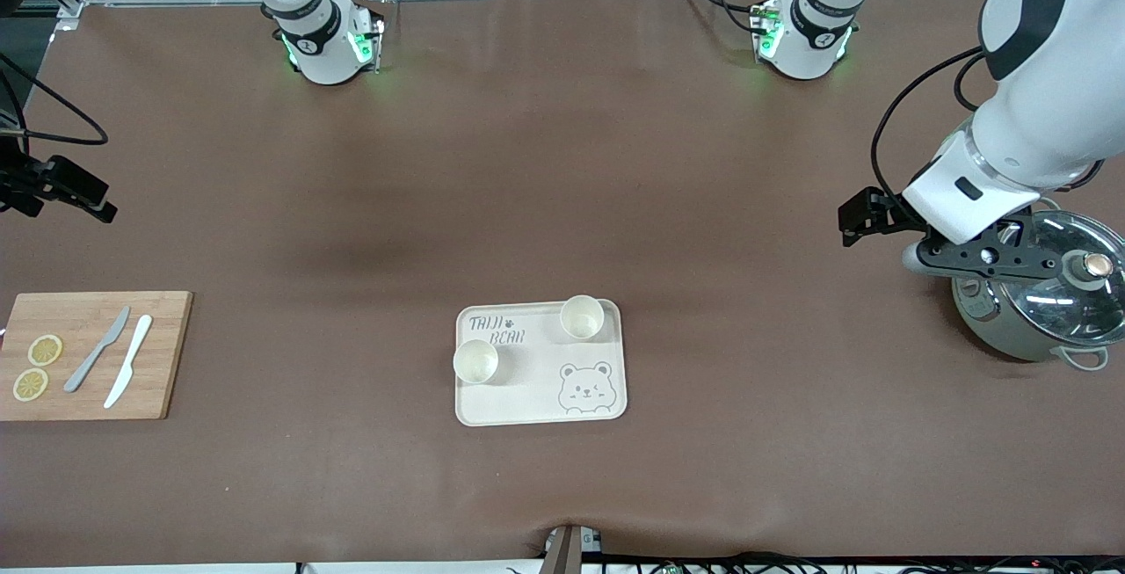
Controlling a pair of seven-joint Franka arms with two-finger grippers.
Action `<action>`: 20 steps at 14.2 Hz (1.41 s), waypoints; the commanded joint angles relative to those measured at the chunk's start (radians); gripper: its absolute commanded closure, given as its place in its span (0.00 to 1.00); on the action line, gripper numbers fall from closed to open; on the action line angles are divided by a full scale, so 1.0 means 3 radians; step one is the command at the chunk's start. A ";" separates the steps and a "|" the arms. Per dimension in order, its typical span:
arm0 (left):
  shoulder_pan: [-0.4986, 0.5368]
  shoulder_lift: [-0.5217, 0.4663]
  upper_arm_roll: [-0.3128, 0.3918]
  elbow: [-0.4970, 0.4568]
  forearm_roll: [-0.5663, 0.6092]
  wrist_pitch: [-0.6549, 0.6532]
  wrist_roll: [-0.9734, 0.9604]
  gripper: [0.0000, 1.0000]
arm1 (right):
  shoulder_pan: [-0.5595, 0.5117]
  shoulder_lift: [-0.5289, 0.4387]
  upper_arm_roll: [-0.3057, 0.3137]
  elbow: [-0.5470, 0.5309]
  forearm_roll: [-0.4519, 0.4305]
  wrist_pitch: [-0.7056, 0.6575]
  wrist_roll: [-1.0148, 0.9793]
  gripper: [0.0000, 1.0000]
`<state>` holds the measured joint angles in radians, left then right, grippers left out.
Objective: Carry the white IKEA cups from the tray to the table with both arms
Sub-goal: 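Reach the left gripper down to a white cup on the tray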
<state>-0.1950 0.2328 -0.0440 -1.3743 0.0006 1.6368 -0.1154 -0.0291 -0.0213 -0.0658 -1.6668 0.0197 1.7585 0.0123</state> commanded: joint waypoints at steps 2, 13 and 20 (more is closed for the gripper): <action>-0.0010 -0.0040 -0.0027 -0.0031 0.0080 -0.0041 -0.0081 0.00 | -0.0046 -0.0098 0.0040 -0.0084 0.0037 -0.0002 -0.0015 0.00; -0.0362 0.1355 -0.0124 0.0867 0.0039 0.0531 -0.0683 0.00 | -0.0036 0.0004 0.0045 -0.0028 0.0037 -0.0201 -0.0229 0.00; -0.0909 0.1903 -0.0094 0.0971 0.0039 0.1365 -0.1102 0.00 | 0.0163 0.0418 0.0061 0.0028 0.0287 0.0003 -0.0276 0.00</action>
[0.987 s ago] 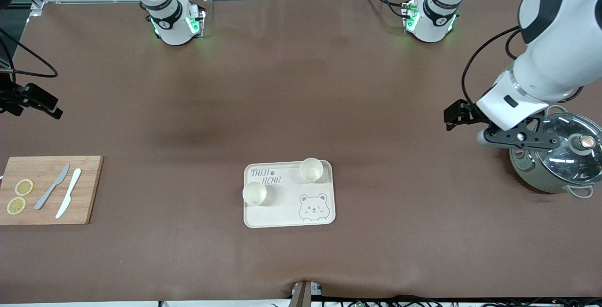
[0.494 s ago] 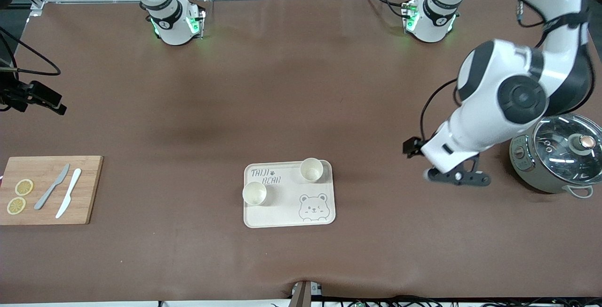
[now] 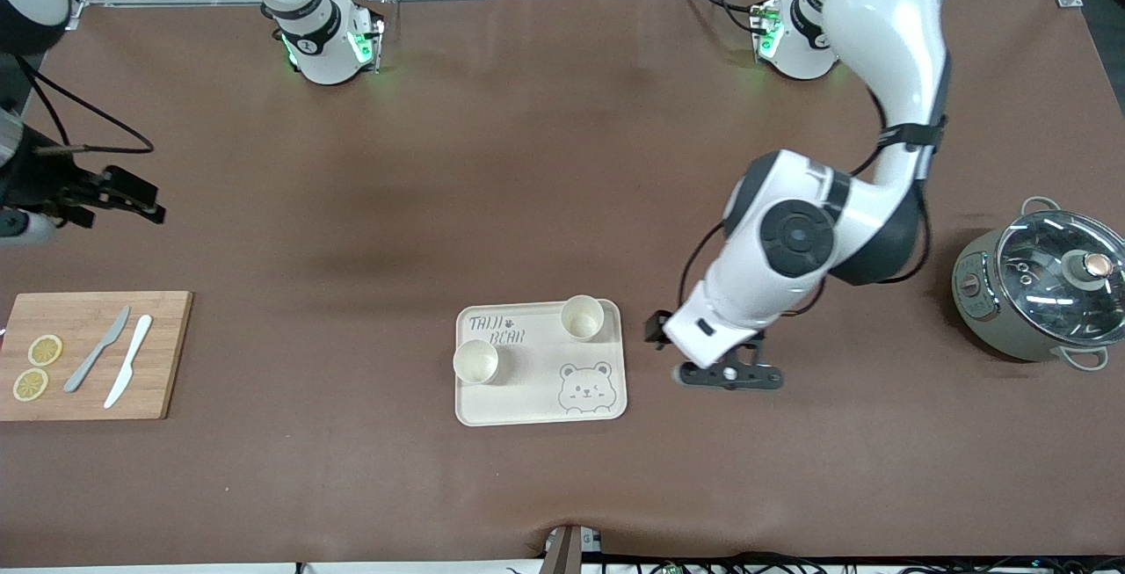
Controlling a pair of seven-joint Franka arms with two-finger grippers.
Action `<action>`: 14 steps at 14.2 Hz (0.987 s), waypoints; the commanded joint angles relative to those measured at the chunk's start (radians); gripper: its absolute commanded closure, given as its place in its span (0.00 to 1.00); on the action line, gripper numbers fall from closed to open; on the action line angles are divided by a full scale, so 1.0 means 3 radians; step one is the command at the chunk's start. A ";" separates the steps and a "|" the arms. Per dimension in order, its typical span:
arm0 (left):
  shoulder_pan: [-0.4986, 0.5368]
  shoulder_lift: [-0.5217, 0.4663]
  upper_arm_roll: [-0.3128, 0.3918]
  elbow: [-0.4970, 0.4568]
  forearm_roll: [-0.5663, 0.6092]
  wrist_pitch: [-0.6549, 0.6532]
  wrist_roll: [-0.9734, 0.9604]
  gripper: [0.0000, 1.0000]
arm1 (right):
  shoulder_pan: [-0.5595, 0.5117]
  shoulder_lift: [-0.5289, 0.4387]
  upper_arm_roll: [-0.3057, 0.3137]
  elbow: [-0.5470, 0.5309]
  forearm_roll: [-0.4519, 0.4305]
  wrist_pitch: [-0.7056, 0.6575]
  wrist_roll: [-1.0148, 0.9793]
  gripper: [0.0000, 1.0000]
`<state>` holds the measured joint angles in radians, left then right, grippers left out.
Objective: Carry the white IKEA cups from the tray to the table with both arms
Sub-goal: 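Reach the left gripper down to a white cup on the tray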
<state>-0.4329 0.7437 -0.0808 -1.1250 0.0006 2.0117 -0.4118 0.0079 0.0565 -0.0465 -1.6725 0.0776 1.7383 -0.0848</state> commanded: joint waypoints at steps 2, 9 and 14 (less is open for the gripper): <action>-0.0223 0.0292 0.0029 0.0105 0.0039 0.0156 -0.0166 0.00 | 0.0152 0.0353 -0.0008 0.0088 0.0140 0.0193 0.0103 0.00; -0.0418 0.0482 0.0034 0.0043 0.0054 0.0156 -0.0177 0.00 | 0.0387 0.0931 -0.0008 0.0160 0.0564 0.0658 0.0716 0.00; -0.0485 0.0599 0.0044 -0.0013 0.0085 0.0172 -0.0294 0.00 | 0.0725 0.1406 -0.0008 0.0431 0.0544 0.1021 0.1151 0.00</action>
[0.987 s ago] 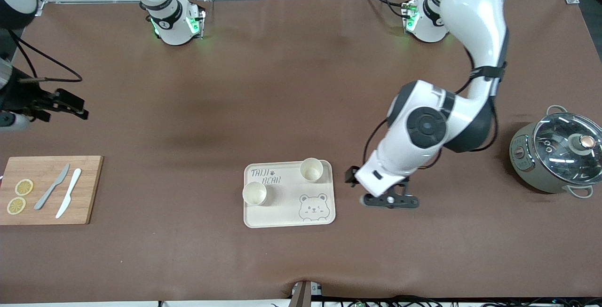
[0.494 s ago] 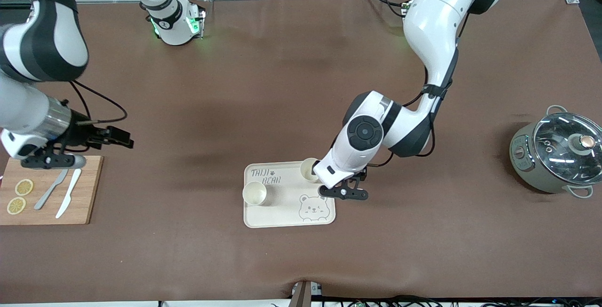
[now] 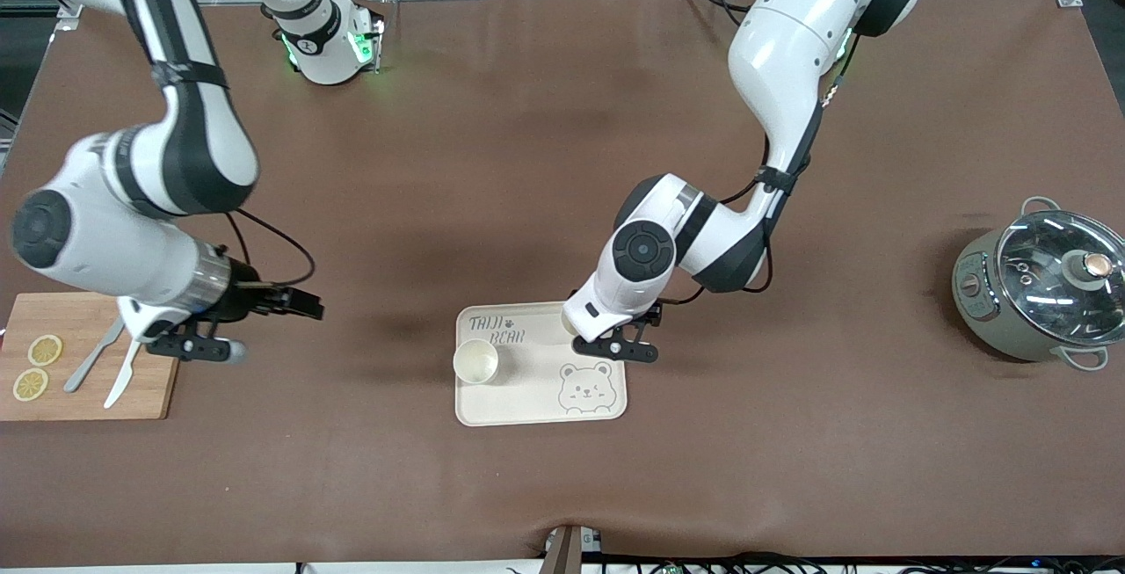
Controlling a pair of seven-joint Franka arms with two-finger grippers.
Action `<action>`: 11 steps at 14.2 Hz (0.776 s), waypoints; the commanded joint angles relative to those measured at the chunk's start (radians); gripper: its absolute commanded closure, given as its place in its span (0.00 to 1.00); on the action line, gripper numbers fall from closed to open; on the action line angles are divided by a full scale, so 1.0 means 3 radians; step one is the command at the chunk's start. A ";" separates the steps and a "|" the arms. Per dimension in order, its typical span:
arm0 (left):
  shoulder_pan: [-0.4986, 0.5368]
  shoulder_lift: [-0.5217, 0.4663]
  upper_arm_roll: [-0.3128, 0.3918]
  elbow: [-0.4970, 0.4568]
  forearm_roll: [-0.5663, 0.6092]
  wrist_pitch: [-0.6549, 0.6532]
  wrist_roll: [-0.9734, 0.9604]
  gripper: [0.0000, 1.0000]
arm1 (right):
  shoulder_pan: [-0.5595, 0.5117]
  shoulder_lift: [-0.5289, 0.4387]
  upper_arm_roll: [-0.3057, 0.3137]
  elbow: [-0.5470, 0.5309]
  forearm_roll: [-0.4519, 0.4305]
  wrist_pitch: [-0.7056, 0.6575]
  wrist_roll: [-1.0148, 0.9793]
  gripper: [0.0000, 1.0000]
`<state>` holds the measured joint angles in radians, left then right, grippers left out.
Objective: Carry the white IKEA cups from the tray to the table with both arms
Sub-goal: 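Grasp the cup with the left gripper while the right gripper approaches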
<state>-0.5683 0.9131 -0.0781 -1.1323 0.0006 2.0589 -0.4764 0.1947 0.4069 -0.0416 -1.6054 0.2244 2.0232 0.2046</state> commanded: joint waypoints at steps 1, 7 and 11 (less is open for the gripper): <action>-0.0033 0.0050 0.0035 0.0006 0.0085 0.0014 -0.0079 0.00 | 0.0163 0.0340 -0.0025 0.0288 0.0050 0.0123 0.0288 0.00; -0.0069 0.0142 0.0035 0.0001 0.0172 0.0035 -0.0104 0.00 | 0.0404 0.0985 -0.0030 0.0917 0.0024 0.0189 0.0667 0.00; -0.0100 0.0132 0.0040 0.0001 0.0365 0.0035 -0.0345 1.00 | 0.0588 0.1286 -0.0040 0.1112 0.0019 0.0414 0.0907 0.00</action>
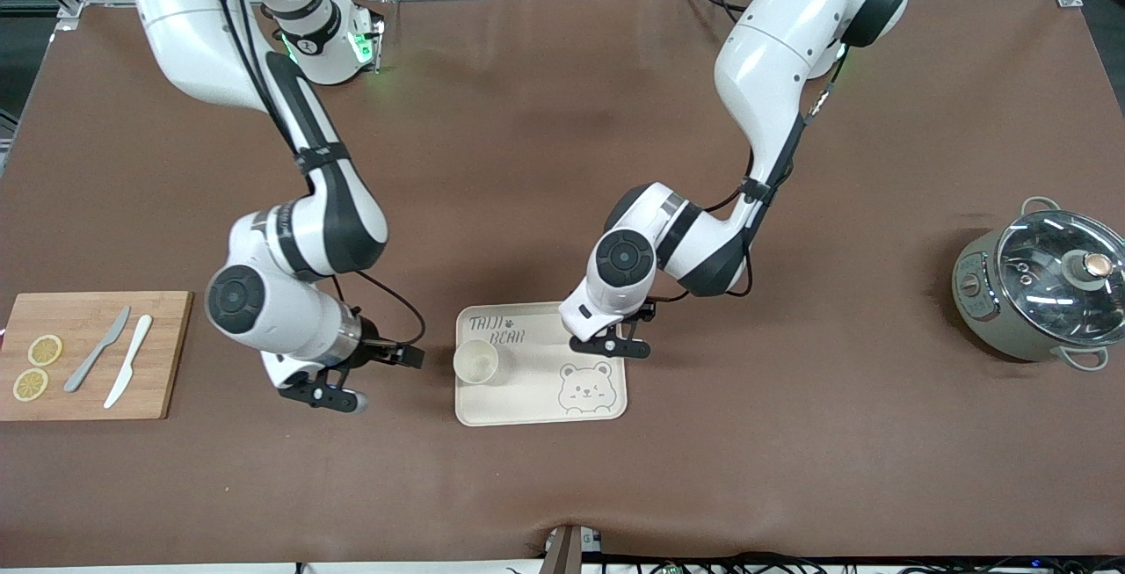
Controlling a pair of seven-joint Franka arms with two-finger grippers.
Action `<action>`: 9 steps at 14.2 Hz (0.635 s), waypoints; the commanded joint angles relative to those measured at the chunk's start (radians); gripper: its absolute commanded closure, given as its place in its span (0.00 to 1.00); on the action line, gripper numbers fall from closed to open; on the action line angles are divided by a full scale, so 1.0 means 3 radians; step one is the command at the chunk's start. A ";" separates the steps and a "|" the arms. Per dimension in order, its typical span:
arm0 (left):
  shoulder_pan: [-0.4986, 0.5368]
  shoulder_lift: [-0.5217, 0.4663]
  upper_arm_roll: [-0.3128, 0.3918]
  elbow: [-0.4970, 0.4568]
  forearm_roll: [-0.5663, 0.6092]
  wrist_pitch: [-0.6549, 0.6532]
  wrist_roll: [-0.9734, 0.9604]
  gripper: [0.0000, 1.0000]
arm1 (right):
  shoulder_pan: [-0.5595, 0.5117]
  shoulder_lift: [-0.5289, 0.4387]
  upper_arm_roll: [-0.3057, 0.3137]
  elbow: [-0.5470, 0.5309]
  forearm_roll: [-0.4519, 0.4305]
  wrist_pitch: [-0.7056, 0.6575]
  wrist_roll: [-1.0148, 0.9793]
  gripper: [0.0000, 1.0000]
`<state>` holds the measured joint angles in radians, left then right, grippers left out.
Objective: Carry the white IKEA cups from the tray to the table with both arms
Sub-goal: 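Grasp the cup with the left gripper while the right gripper approaches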
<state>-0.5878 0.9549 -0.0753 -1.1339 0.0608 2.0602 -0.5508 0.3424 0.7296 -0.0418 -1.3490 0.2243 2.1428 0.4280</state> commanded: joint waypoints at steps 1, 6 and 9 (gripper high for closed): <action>-0.0035 -0.0008 0.0031 0.0006 0.0176 0.0030 -0.0087 1.00 | 0.0136 0.0288 -0.0045 0.0344 0.0019 0.0016 0.0250 0.00; -0.0009 -0.0038 0.0031 0.0006 0.0186 0.0020 -0.0061 1.00 | 0.0244 0.0554 -0.0050 0.0605 -0.0006 0.0092 0.0434 0.00; 0.0037 -0.0099 0.0036 0.0006 0.0181 -0.0026 0.0071 1.00 | 0.0305 0.0610 -0.0050 0.0585 -0.0083 0.0174 0.0450 0.00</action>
<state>-0.5854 0.9461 -0.0693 -1.1259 0.0939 2.0644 -0.5489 0.4131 0.8814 -0.0458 -1.2113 0.2189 2.1908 0.5361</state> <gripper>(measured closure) 0.956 0.000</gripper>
